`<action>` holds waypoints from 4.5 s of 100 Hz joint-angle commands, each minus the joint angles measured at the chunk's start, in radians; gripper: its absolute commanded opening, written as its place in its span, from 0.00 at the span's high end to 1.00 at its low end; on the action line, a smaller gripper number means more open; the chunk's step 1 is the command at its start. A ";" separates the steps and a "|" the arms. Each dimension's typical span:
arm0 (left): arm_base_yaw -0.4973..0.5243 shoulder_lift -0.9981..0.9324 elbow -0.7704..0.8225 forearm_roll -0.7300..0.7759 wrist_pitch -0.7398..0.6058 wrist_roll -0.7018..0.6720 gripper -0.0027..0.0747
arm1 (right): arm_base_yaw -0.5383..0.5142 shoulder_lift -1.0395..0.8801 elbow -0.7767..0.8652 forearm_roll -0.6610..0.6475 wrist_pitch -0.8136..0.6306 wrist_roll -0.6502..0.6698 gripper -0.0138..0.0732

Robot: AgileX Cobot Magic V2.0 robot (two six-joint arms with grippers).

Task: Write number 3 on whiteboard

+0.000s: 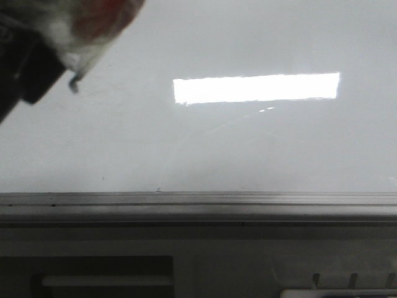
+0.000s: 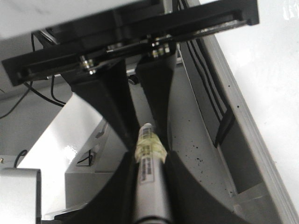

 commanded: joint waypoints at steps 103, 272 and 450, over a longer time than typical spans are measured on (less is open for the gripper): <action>-0.005 -0.663 0.081 0.808 -0.244 -1.068 0.99 | -0.374 0.139 -0.191 -0.055 -0.163 0.151 0.91; -0.005 -0.661 0.095 0.696 -0.310 -1.066 0.99 | -0.439 0.106 -0.185 -0.530 0.019 0.555 0.90; -0.005 -0.661 0.095 0.688 -0.313 -1.066 0.99 | -0.276 0.188 -0.072 -0.317 -0.154 0.565 0.90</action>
